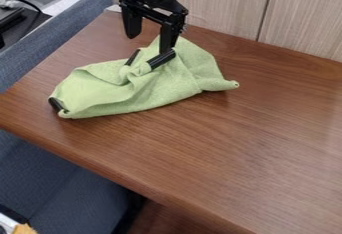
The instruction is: Fold the cloth from left to right
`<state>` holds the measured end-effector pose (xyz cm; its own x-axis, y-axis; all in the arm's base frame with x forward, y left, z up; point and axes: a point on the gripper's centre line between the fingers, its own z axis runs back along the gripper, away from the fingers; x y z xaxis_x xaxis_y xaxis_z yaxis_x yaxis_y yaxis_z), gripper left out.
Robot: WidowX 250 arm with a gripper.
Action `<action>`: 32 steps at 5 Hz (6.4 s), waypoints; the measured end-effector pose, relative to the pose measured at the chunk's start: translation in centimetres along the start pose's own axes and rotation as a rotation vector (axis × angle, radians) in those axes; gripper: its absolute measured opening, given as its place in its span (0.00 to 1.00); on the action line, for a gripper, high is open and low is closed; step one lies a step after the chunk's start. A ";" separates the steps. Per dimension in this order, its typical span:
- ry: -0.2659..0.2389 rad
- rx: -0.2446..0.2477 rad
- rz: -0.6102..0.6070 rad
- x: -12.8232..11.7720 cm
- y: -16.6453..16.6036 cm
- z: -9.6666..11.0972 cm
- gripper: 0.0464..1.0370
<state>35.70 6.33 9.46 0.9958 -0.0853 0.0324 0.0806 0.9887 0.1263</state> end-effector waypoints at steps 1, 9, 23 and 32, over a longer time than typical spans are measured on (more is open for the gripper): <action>0.031 -0.017 0.000 -0.3 -0.3 -1.2 0.96; 0.148 -0.148 0.829 -13.7 8.1 -7.2 0.96; 0.029 -0.235 0.263 4.8 -5.7 -5.6 0.04; -0.043 -0.135 0.066 2.9 -5.6 -0.5 0.96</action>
<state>38.18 0.58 8.39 0.9966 -0.0222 0.0788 0.0232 0.9997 -0.0119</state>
